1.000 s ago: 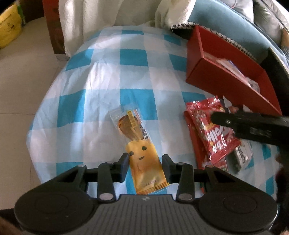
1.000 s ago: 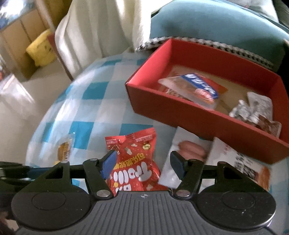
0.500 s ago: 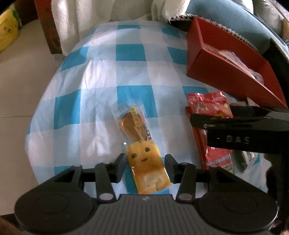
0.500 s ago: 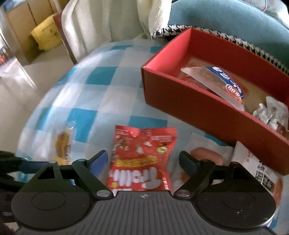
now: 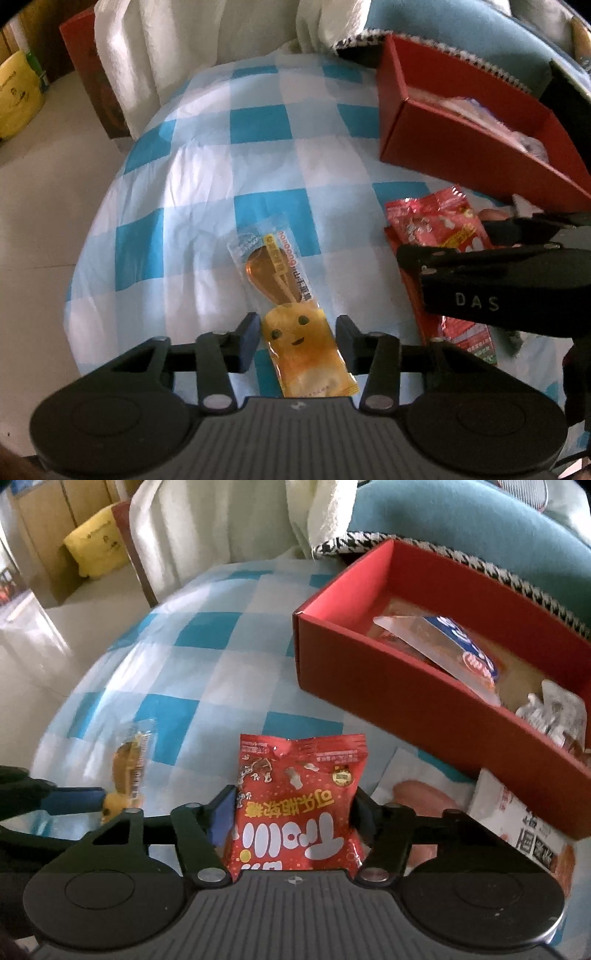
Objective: Organize snacks
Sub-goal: 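Close the right gripper on the red Trolli bag while the left gripper lifts the yellow candy, then carry the yellow candy and red Trolli bag up over the red box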
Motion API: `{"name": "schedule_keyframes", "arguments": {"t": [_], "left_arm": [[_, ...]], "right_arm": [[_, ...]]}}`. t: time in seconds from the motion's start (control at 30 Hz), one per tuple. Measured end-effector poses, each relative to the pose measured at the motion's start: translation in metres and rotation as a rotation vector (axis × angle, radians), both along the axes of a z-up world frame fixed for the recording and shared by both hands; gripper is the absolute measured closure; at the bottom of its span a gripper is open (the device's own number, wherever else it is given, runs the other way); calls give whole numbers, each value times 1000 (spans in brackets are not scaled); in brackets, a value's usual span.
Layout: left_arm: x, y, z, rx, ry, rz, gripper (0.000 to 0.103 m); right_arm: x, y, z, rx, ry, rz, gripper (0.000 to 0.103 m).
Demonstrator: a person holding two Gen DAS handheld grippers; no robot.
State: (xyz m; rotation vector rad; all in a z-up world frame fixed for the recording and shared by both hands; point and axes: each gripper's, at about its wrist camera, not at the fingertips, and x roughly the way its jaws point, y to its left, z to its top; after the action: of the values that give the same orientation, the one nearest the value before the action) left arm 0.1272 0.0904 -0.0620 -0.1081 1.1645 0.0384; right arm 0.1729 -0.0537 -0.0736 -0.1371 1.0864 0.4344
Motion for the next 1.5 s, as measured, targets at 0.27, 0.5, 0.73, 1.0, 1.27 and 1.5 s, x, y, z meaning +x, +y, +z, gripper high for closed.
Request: {"name": "schedule_keyframes", "arguments": {"t": [0.27,0.5,0.73,1.0,1.27,1.5], "left_arm": [[-4,-13,14,-2,-49,-62,67],[0,-12,-4,29,35,-59,53],[4,-22,-10,83,6,-46,36],[-5,-35,1,83,-27,-93,77],[-13,-51,29,148,-161,-146,78],[-13,-58,35,137,-186,-164,78]], "right_arm": [[-17,-23,17,44,-4,-30,38],[-37,-39,20,44,9,-49,38],[-47,-47,15,37,17,-49,38],[-48,-56,25,59,-5,-65,39],[-46,-69,43,88,-63,-103,39],[-47,-67,43,79,-70,-103,39]]}}
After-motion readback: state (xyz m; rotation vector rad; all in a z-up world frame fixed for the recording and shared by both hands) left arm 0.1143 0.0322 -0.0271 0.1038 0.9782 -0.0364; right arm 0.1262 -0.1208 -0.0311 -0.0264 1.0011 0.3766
